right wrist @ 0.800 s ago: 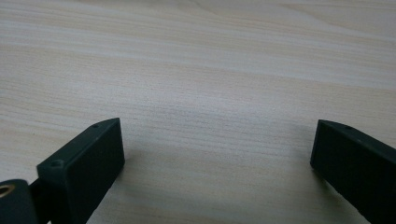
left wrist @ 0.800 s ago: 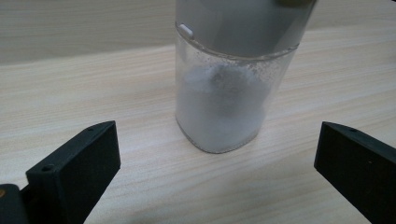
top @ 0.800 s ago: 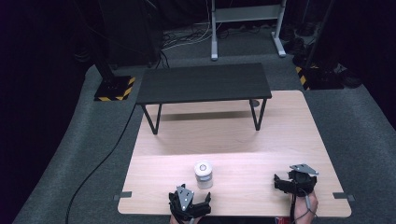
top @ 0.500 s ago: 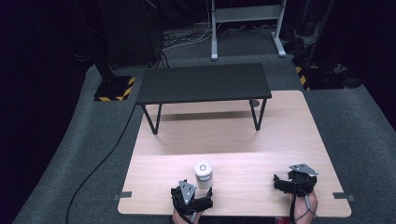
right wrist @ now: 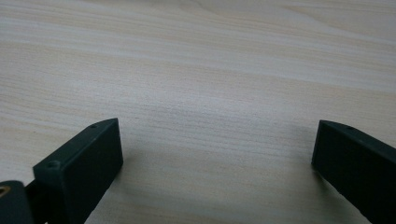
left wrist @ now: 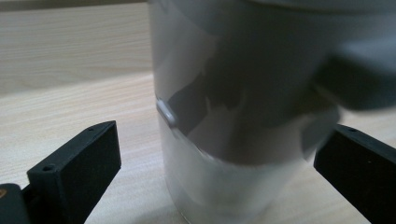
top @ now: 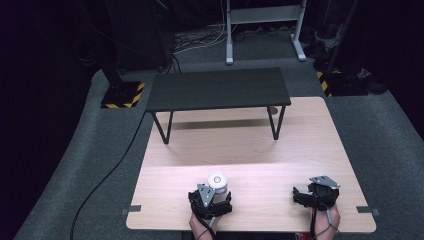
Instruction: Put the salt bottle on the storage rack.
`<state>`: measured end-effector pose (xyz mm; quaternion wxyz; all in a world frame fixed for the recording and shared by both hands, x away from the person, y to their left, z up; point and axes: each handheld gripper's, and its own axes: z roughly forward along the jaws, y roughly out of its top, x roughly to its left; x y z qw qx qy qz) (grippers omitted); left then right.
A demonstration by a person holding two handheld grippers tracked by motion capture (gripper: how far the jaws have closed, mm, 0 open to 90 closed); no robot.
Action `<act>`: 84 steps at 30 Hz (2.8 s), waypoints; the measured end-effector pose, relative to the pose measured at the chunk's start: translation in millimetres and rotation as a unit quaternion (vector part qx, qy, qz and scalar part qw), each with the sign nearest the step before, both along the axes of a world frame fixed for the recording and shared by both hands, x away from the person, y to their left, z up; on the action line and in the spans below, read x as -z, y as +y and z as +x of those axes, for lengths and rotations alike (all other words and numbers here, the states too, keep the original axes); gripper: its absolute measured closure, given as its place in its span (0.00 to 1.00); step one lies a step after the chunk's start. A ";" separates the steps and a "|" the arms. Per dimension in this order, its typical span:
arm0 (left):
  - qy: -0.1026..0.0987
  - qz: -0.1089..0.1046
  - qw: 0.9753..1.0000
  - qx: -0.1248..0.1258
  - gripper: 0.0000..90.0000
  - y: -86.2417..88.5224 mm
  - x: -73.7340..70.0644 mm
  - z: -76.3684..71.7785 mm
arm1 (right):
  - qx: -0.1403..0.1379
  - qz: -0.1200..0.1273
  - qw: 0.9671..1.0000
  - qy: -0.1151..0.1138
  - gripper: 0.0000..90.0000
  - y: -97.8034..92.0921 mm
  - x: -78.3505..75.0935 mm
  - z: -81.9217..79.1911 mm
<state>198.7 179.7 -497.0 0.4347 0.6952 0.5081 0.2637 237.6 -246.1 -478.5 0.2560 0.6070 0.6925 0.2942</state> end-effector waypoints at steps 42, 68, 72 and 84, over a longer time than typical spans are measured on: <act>-0.026 -0.005 1.000 -0.004 0.30 20.6 -21.7 -9.9 | -0.006 0.003 1.000 0.004 0.00 -1.8 -0.5 1.5; -0.040 -0.011 0.999 0.011 0.30 32.7 -48.9 7.0 | -0.008 0.004 1.000 0.005 0.00 -2.3 -0.6 1.7; -0.043 -0.016 0.999 0.011 0.30 35.8 -53.4 10.9 | -0.009 0.004 1.000 0.005 0.00 -2.3 -0.6 1.7; -0.049 -0.020 0.999 0.011 0.30 42.3 -65.3 22.1 | -0.010 0.004 1.000 0.004 0.00 -2.3 -0.6 1.5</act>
